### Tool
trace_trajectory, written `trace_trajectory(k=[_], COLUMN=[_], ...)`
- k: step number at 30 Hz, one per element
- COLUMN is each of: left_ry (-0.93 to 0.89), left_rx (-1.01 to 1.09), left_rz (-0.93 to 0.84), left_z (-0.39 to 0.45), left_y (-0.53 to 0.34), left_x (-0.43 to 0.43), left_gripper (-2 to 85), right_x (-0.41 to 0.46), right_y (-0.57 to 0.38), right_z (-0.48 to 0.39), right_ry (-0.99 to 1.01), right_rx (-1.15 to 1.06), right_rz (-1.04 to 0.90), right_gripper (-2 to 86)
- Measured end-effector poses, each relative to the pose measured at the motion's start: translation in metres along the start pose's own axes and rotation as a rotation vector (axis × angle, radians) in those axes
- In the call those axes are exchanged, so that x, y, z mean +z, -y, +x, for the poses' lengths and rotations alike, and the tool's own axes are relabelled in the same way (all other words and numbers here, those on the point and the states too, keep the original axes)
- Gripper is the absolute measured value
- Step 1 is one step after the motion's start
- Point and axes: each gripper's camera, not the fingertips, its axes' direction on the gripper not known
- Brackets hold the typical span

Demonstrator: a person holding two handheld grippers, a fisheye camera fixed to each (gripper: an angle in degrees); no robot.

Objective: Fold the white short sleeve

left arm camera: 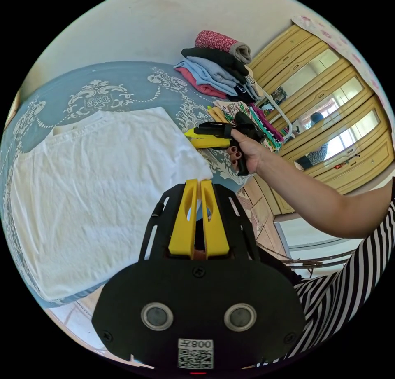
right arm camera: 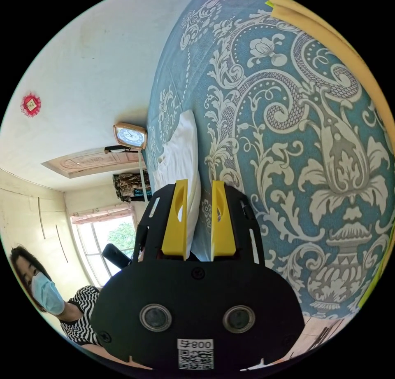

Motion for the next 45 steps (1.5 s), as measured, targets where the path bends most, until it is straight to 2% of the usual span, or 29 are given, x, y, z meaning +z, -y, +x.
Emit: trace_trajectory(k=[12,27,39,45], left_ry=[-0.036,-0.119,-0.21,-0.247], left_rx=[0.016,-0.1,-0.108,-0.16], left_rz=[-0.013,0.052,0.118,0.226], left_z=[-0.007,-0.037,-0.042,-0.065], left_y=[0.012,0.025,0.031,0.02], left_x=[-0.019,-0.116,-0.232,-0.323], left_gripper=[1.2,1.1,1.1,1.1], right_x=[0.055,0.123,0.174,0.233], right_y=[0.061,0.117,0.134,0.147], right_z=[-0.008,0.006,0.007,-0.029], right_ry=[-0.02,0.003,0.043,-0.003], right_rx=[-0.016,-0.028,-0.104,-0.246], right_rz=[-0.026,-0.023,0.045,0.018], right_gripper=[7.0,1.7,1.4,1.7])
